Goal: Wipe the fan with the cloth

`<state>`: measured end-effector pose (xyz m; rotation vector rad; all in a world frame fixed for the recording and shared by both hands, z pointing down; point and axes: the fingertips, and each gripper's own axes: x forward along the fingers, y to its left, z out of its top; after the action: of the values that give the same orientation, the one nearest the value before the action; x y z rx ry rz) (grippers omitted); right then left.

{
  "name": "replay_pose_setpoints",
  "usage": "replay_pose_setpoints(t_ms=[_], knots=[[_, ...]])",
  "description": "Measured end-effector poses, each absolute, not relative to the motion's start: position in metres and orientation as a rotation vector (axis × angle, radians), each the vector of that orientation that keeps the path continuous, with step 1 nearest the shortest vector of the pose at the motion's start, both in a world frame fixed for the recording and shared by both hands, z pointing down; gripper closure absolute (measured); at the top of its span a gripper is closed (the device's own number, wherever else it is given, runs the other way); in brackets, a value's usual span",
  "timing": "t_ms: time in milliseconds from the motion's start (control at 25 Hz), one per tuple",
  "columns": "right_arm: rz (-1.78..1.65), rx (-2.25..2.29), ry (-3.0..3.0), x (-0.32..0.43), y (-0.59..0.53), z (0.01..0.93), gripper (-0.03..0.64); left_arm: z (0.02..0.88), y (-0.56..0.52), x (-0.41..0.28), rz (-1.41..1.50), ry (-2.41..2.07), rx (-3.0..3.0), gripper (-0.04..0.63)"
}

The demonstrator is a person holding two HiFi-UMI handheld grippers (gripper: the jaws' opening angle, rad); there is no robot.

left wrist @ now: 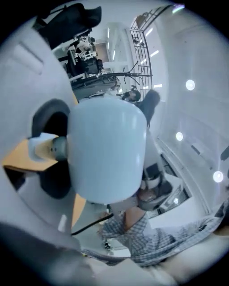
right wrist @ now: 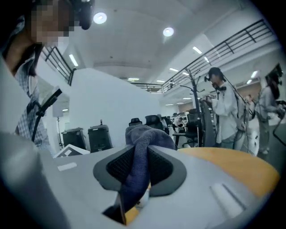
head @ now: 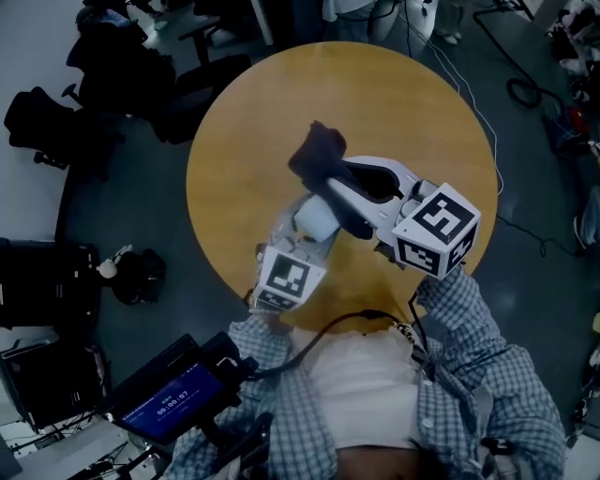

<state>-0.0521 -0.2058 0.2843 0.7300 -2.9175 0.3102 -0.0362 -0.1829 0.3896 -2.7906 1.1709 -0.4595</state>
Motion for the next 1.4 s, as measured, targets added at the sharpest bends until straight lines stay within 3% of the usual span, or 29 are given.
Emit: replay_pose_setpoints(t_ms=[400, 600, 960, 1120, 1400], knots=[[0.664, 1.080, -2.615, -0.008, -0.228, 0.425, 0.529, 0.362, -0.182, -0.041, -0.351, 1.202, -2.834, 0.457], [0.528, 1.120, -2.726, -0.012, -0.208, 0.397, 0.528, 0.357, -0.189, -0.052, -0.305, 1.260, -2.841, 0.457], [0.267, 0.791, -2.757, -0.032, -0.133, 0.387, 0.529, 0.345, -0.195, -0.051, -0.259, 1.264, -2.836, 0.457], [0.328, 0.754, -2.667, -0.034, -0.125, 0.429, 0.529, 0.334, -0.189, -0.040, -0.184, 1.225, -2.914, 0.457], [0.486, 0.960, -2.471, 0.004, -0.168, 0.483, 0.529, 0.348, -0.180, -0.024, -0.302, 1.142, -2.917, 0.457]])
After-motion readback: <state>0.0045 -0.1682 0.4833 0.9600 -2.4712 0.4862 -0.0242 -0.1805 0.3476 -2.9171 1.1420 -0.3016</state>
